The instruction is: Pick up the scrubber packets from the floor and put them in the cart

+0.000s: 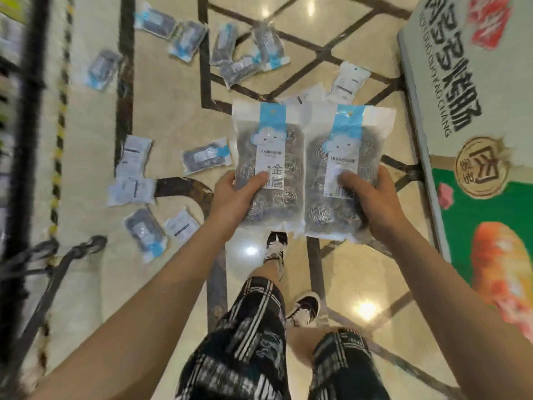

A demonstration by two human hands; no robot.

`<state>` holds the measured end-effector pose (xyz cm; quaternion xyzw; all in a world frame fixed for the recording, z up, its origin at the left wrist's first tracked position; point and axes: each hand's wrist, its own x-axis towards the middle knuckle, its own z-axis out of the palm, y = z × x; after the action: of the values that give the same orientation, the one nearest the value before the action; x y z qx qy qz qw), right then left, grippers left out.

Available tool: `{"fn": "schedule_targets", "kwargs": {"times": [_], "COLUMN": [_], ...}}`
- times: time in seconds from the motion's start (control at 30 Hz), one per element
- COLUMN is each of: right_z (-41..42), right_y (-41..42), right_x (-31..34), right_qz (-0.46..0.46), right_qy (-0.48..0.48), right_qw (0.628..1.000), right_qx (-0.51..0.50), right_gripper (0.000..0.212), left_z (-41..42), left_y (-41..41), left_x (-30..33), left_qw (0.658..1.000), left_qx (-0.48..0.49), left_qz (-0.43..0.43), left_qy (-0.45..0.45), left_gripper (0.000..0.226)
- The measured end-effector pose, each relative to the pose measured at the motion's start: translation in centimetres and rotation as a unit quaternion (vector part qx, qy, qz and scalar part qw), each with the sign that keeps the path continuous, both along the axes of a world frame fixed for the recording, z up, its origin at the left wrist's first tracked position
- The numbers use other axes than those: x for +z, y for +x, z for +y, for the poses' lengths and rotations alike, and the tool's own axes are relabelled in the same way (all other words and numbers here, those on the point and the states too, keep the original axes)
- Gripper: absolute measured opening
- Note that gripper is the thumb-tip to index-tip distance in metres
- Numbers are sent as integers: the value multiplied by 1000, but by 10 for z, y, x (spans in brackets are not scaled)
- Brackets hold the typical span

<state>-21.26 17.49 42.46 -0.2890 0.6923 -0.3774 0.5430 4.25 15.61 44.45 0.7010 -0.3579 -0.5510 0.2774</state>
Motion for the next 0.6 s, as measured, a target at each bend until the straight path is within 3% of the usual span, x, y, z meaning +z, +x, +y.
{"fn": "schedule_targets", "kwargs": {"times": [0.07, 0.13, 0.17, 0.27, 0.3, 0.43, 0.5, 0.57, 0.6], "right_z": [16, 33, 41, 68, 79, 119, 135, 156, 166], "right_y": [14, 31, 40, 78, 91, 156, 198, 243, 272], "right_x": [74, 144, 174, 259, 278, 323, 325, 315, 313], "right_qz": [3, 21, 28, 43, 44, 44, 47, 45, 48], "right_qy": [-17, -39, -49, -65, -73, -79, -82, -67, -66], "right_qw": [1000, 999, 997, 992, 988, 975, 964, 948, 937], "right_qx": [4, 30, 48, 100, 125, 204, 250, 309, 341], "right_gripper": [60, 46, 39, 35, 34, 19, 19, 38, 65], "left_z": [27, 54, 68, 117, 136, 208, 249, 291, 313], "left_y": [18, 40, 47, 85, 100, 164, 194, 228, 247], "left_x": [71, 128, 160, 231, 247, 280, 285, 281, 283], "left_qw": [1000, 998, 997, 991, 989, 973, 964, 953, 944], "left_qx": [27, 60, 76, 122, 134, 215, 255, 293, 320], "left_qz": [-3, -2, 3, 38, 30, 15, 15, 25, 27], "left_qy": [-15, -22, -29, -49, -52, -80, -78, -78, -76], "left_gripper": [68, 95, 96, 48, 41, 39, 49, 54, 39]}}
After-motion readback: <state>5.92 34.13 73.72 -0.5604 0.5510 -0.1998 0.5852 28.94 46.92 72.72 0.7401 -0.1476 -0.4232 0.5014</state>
